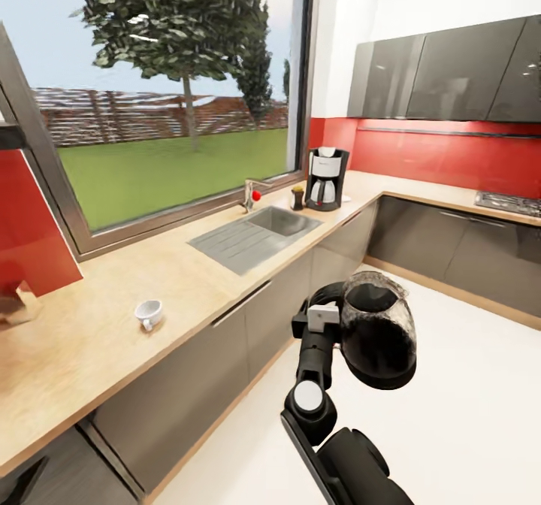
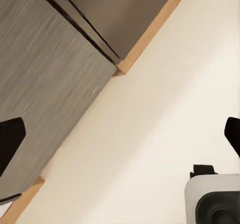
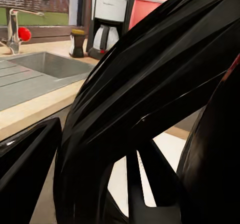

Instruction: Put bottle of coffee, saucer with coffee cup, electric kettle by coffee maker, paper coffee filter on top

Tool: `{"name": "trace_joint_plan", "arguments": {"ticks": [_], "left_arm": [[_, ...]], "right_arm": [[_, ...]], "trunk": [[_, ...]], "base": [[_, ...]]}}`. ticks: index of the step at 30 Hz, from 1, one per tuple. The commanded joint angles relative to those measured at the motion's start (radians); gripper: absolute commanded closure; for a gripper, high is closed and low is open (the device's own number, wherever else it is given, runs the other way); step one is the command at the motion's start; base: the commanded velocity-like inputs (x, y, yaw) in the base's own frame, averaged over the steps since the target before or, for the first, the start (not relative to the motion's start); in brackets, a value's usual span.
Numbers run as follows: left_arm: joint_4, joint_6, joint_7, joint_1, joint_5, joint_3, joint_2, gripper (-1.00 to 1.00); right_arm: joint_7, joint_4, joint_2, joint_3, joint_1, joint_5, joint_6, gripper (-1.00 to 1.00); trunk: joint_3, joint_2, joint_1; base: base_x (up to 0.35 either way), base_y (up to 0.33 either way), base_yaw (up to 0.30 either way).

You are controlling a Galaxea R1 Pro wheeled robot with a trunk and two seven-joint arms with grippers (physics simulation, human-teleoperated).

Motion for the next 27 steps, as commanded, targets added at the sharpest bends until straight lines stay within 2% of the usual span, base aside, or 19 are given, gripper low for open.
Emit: {"name": "trace_joint_plan", "arguments": {"ticks": [1,9,27], "left_arm": [[0.000,-0.003,0.006,-0.001,0.008,-0.008,0.001,-1.00],[0.000,-0.003,0.006,-0.001,0.008,-0.007,0.000,-1.00],[0.000,-0.004,0.004,-0.001,0.009,-0.007,-0.001,-1.00]], "right_arm": [[-0.004,0.000,0.001,0.003,-0.001,0.009,0.010,1.00],[-0.004,0.000,0.002,0.005,-0.001,0.009,0.011,1.00],[-0.005,0.000,0.003,0.004,-0.001,0.009,0.011,1.00]], "trunk": [[-0.002,-0.002,0.001],[-0.002,-0.002,0.001],[-0.002,-0.002,0.001]], "base": [[0.310,-0.025,-0.077],[0.311,-0.048,-0.017],[0.278,-0.163,0.000]]}}
